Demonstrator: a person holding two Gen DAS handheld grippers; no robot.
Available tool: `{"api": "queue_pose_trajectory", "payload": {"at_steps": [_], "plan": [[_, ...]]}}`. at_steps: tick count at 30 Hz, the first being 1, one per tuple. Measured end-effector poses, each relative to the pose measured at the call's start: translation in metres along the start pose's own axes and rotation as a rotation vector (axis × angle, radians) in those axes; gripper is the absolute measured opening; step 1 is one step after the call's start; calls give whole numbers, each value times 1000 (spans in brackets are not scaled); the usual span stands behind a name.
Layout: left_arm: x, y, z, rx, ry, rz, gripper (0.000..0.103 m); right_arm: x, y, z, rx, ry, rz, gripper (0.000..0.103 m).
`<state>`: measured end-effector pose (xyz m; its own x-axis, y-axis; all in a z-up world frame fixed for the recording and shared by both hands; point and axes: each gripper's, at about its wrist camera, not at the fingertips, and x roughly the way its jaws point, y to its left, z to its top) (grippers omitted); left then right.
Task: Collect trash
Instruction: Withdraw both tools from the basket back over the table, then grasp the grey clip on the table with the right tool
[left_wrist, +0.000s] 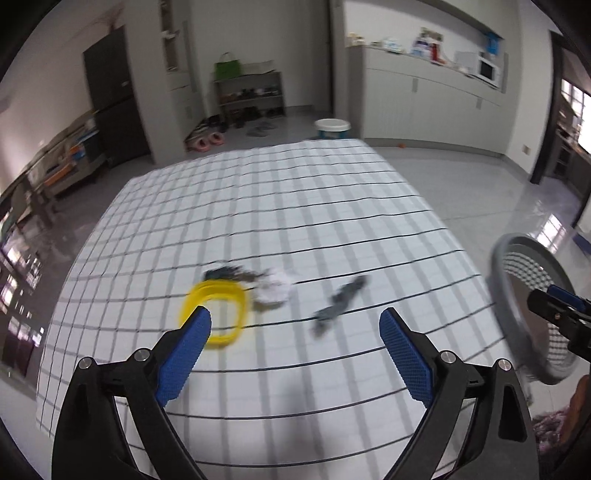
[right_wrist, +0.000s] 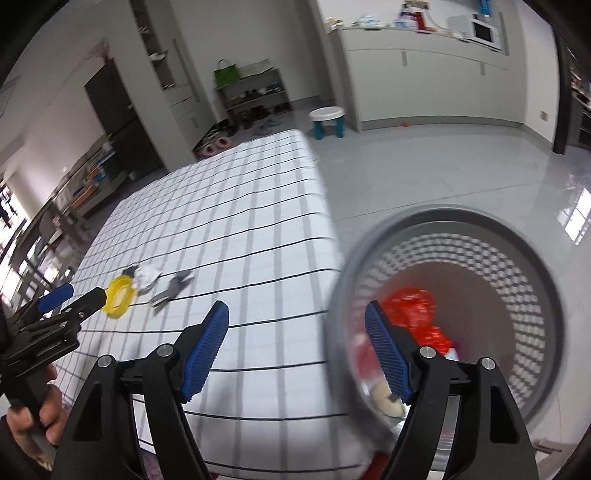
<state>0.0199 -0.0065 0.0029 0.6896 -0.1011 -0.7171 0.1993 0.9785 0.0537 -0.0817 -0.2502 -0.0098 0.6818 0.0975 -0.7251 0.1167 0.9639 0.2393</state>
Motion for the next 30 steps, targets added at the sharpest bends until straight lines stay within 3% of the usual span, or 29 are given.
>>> {"api": "queue_pose_trajectory", "payload": {"at_steps": [5,14,23,30], "plan": [[13,35,-10,-73,40,30,91,21,35,4,-60,38,16,73],[27,63,-24,-130,54,99,91,72,92,8,-163,140,43,73],[35,77,-26,-175,78,116,91,118,125,16,-196,216,70,73],[43,91,-28,-218,107,127,91,133,129,24,-176,215,65,73]]}}
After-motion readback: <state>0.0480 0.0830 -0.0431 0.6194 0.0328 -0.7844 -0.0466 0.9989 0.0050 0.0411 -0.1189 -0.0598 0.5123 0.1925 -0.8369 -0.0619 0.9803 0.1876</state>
